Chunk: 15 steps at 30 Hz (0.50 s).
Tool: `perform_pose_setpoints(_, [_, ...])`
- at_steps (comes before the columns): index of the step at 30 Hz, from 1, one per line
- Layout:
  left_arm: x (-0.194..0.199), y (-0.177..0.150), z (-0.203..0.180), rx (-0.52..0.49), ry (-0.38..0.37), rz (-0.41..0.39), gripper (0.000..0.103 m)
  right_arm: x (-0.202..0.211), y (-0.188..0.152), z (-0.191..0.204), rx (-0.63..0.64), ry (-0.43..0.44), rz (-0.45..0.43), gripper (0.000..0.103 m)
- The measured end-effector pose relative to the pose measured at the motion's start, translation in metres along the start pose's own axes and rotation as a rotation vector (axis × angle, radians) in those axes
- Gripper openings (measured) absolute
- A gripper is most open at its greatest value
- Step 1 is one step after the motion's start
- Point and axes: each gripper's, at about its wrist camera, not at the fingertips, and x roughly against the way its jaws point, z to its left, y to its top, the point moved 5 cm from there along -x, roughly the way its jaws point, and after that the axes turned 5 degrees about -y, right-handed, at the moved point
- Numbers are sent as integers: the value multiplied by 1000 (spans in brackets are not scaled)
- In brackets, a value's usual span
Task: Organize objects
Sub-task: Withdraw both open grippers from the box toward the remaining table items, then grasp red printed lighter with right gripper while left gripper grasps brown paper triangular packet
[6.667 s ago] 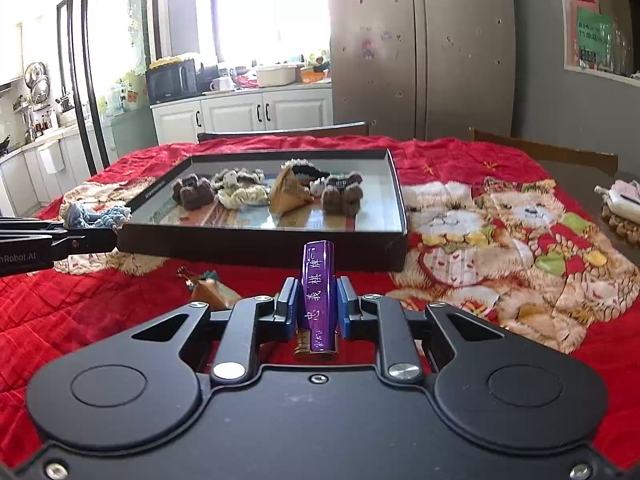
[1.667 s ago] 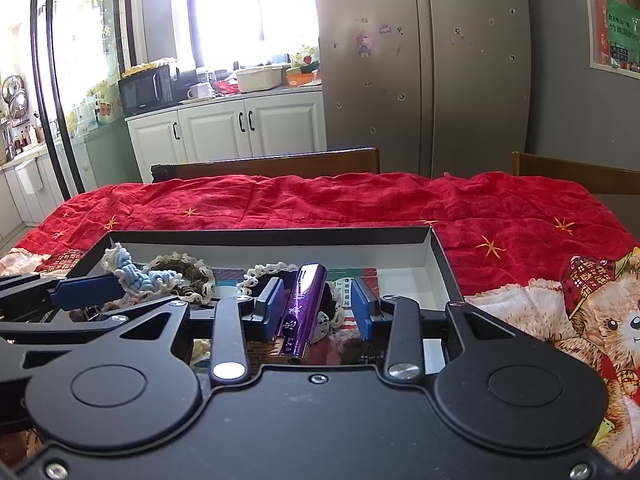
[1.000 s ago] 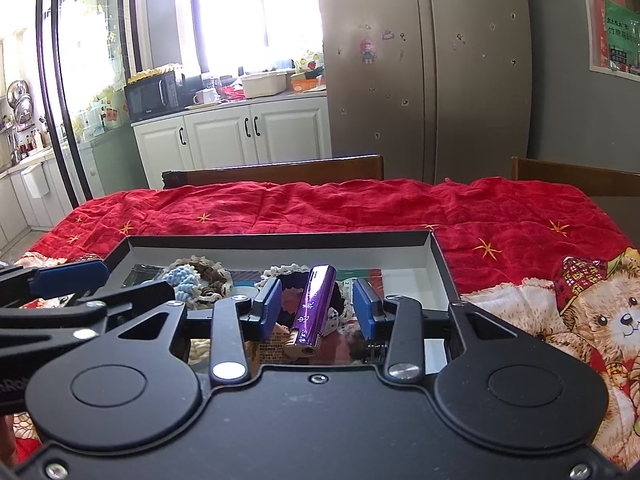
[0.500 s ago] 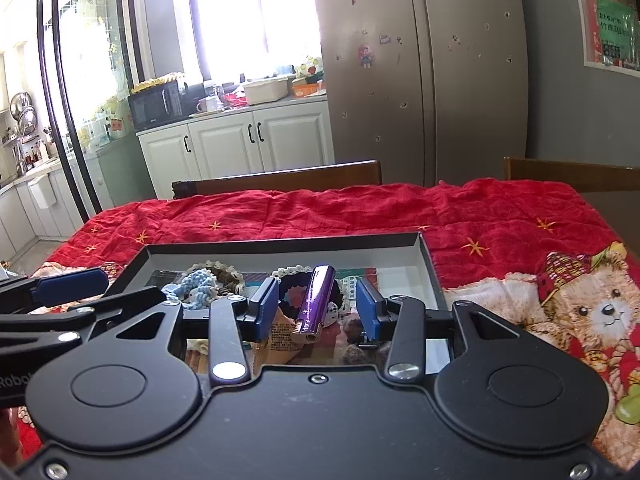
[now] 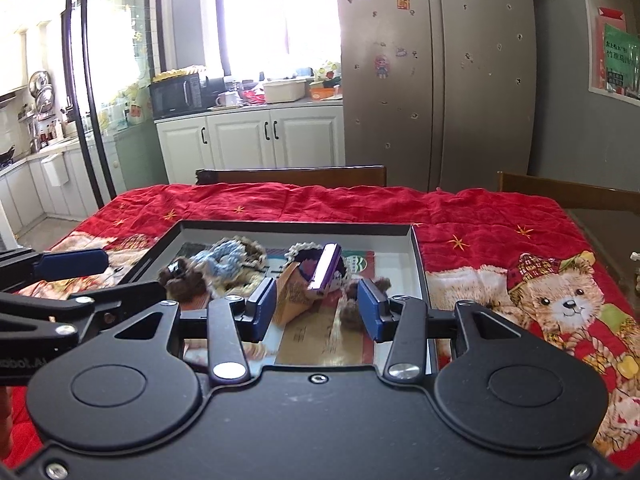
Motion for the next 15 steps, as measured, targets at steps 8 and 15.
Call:
perform_pose_setpoints(8, [20, -20, -6, -6, -7, 26, 86, 43, -27, 0, 30, 15, 26, 45])
perform_pose_setpoints(15, [26, -42, -11, 25, -28, 58, 86, 65, -66, 6, 47, 26, 78, 45])
